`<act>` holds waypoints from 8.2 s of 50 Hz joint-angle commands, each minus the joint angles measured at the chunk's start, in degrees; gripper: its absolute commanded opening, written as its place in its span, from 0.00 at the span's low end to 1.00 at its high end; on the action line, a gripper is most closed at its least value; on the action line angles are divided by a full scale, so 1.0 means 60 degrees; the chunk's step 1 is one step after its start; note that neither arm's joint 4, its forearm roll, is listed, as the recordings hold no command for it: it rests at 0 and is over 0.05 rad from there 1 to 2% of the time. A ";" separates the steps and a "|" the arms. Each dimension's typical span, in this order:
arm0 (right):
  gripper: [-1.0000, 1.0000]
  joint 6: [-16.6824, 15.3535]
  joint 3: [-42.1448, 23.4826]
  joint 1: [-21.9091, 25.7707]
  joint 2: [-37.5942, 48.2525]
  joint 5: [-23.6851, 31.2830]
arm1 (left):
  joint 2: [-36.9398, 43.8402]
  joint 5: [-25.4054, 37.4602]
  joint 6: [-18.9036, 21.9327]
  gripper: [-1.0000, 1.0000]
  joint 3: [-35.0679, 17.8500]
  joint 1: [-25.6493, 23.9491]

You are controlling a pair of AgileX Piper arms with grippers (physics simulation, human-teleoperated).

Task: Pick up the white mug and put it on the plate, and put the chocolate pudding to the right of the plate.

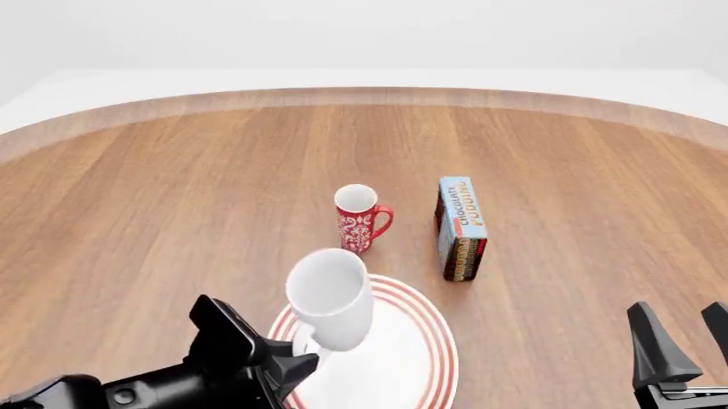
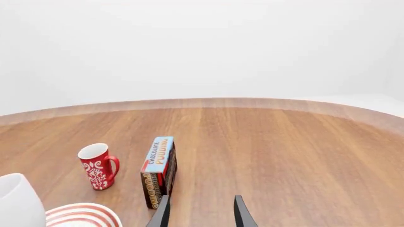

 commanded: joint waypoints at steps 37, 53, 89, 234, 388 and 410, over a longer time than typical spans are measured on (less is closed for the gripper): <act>1.00 0.0001 -0.0008 -0.0004 0.0000 -0.0004 | 0.1362 -0.1488 -0.0586 0.00 0.0452 -0.0258; 1.00 0.0016 -0.0010 -0.0015 0.0000 -0.0011 | 0.1678 -0.1697 -0.0745 0.00 0.0493 -0.0316; 1.00 0.0027 -0.0006 -0.0022 0.0000 -0.0010 | 0.2266 -0.2188 -0.0843 0.00 0.0602 -0.0203; 1.00 -0.0038 0.0005 -0.0022 0.0000 -0.0043 | -0.7753 0.3577 0.0787 1.00 -0.0636 0.3991; 1.00 -0.1124 -0.1277 0.0183 0.1321 -0.0117 | -1.0757 0.0325 0.0245 1.00 0.3025 0.8489; 1.00 -0.1478 -0.2016 0.0589 0.2973 -0.0907 | -1.0757 0.0315 0.0208 1.00 0.3029 0.8457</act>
